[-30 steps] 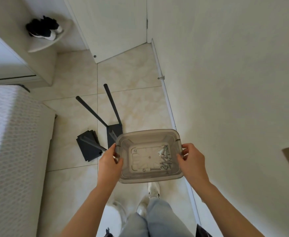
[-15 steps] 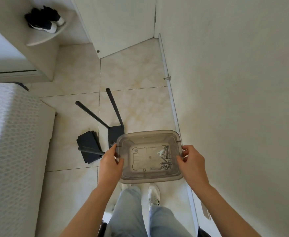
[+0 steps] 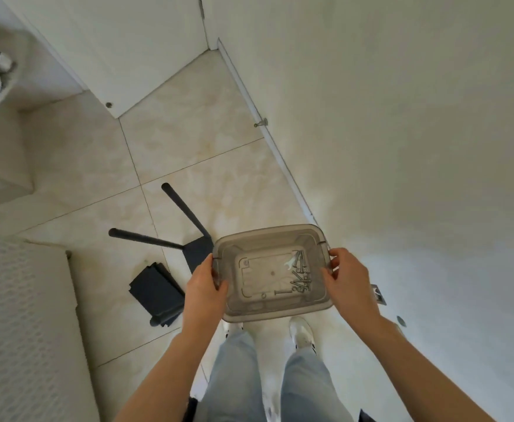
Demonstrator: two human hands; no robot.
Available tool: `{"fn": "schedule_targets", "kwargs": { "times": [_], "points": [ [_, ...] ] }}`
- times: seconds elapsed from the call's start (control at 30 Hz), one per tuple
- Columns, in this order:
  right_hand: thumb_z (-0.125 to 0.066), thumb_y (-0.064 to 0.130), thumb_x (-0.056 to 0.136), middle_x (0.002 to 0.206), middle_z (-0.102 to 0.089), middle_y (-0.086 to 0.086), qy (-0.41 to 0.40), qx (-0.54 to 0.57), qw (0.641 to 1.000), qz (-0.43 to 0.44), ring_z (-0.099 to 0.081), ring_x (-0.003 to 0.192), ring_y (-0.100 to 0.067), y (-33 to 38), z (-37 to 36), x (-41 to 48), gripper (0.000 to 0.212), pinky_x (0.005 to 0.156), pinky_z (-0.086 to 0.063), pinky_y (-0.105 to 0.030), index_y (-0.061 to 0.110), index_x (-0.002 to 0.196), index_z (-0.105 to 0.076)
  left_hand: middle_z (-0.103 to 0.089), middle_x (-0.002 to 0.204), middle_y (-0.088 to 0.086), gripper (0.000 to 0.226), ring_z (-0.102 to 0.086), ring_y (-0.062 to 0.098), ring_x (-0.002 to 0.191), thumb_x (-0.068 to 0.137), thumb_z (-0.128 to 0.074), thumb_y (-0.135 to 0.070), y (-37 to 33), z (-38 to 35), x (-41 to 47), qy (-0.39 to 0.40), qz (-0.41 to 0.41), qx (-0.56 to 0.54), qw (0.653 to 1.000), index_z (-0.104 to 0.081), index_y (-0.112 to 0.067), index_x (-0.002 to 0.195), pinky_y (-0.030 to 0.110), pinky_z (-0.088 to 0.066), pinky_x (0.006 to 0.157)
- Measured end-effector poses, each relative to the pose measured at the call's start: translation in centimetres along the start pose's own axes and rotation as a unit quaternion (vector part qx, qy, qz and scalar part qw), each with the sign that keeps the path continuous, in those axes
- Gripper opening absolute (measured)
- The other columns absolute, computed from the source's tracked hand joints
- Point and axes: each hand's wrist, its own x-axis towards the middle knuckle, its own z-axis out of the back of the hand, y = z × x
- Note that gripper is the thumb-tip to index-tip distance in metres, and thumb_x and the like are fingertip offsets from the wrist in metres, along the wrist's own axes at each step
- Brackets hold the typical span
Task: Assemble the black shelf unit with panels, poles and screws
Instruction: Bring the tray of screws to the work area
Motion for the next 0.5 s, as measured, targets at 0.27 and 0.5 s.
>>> {"fn": "schedule_targets", "kwargs": {
  "times": [0.27,0.5],
  "points": [
    [-0.059,0.011,0.094,0.095,-0.059,0.001,-0.048,0.015,0.998,-0.045,-0.06,0.08,-0.016,-1.3,-2.7,1.3,0.023,0.068,-0.043,-0.022,0.011,0.117,-0.057,-0.057,0.088,-0.02,0.037,-0.057,0.002,0.079,0.092,-0.068,-0.012,0.3,-0.9,3.9,0.048,-0.042,0.011,0.998,-0.055,-0.03,0.122,0.006,-0.037,0.06],
    [-0.055,0.011,0.095,0.1,-0.058,-0.001,-0.068,0.009,0.995,-0.07,-0.059,0.082,-0.019,-6.8,-5.9,5.1,0.024,0.068,-0.041,-0.026,0.012,0.119,-0.055,-0.055,0.085,-0.017,0.045,-0.055,-0.001,0.073,0.094,-0.064,-0.006,1.7,-7.5,7.1,0.064,-0.039,0.018,0.997,-0.051,-0.022,0.133,0.004,-0.041,0.054]
  ]
}}
